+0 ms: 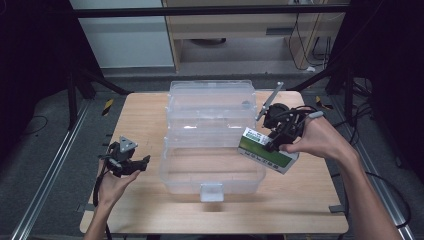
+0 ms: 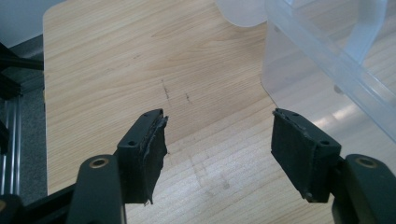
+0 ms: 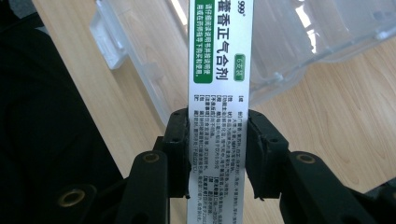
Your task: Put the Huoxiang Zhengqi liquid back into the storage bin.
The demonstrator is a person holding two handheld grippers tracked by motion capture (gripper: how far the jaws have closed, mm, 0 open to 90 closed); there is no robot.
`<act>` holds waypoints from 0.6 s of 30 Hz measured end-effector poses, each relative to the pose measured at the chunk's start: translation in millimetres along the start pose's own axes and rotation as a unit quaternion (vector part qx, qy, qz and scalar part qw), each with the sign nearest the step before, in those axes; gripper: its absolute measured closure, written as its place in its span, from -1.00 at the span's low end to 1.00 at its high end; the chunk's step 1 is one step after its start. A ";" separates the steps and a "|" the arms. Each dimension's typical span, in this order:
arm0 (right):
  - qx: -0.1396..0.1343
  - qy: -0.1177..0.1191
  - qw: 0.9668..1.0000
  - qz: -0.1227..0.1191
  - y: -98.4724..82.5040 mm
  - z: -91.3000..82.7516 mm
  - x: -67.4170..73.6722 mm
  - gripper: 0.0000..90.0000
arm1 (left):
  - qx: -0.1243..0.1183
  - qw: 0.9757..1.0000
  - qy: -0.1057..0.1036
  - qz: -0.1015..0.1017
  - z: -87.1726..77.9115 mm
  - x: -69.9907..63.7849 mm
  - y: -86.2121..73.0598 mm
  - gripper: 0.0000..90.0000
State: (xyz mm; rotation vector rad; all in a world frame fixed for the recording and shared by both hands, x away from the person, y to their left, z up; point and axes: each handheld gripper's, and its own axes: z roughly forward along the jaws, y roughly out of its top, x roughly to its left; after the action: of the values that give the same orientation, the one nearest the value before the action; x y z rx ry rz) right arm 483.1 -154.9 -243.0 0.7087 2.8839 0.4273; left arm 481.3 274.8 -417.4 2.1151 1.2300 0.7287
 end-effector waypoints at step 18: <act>-0.011 0.023 0.998 -0.065 26.8 8.5 -0.3 0.43 | 0.000 1.000 0.001 -0.003 0.0 2.4 -0.7 -0.23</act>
State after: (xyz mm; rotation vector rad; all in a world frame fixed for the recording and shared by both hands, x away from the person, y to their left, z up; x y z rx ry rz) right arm 496.7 -130.3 -242.8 0.5115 2.9408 0.4635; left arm 481.9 277.2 -417.6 2.1105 1.2375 0.7278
